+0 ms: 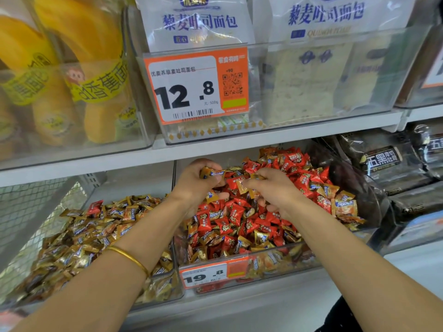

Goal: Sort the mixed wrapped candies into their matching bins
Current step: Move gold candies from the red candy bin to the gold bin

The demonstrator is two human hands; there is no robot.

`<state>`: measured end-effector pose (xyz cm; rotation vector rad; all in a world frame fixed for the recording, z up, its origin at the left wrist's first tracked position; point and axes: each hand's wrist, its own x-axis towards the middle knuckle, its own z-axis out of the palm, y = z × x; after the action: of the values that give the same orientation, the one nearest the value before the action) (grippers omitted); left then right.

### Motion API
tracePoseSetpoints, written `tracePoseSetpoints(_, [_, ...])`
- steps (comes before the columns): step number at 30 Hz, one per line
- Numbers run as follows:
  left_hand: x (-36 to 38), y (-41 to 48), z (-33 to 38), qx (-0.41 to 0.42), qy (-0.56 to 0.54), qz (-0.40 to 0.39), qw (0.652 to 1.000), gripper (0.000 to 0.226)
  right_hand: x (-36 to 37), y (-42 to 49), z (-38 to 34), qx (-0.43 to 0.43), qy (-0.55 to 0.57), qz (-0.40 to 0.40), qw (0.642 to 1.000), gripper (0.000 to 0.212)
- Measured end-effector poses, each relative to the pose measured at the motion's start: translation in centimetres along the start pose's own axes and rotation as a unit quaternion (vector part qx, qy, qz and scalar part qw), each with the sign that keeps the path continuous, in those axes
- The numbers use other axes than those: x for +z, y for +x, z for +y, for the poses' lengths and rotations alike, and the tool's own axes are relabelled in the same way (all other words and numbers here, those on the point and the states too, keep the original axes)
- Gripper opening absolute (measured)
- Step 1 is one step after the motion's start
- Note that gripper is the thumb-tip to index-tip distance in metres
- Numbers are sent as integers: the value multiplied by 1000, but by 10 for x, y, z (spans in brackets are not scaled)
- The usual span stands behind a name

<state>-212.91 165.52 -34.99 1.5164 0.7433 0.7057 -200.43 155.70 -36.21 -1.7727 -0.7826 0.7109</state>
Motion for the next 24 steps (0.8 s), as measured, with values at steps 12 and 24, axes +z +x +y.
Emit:
tracePoseSetpoints(12, [-16,-21,15,-23,-61,-29,997,13,-1,7,4,-96,-118,52,987,55])
tracePoseSetpoints(24, [-84,-61,20,-11,-208,8,978,12,41,-41,-41,-64,58,-151,985,9])
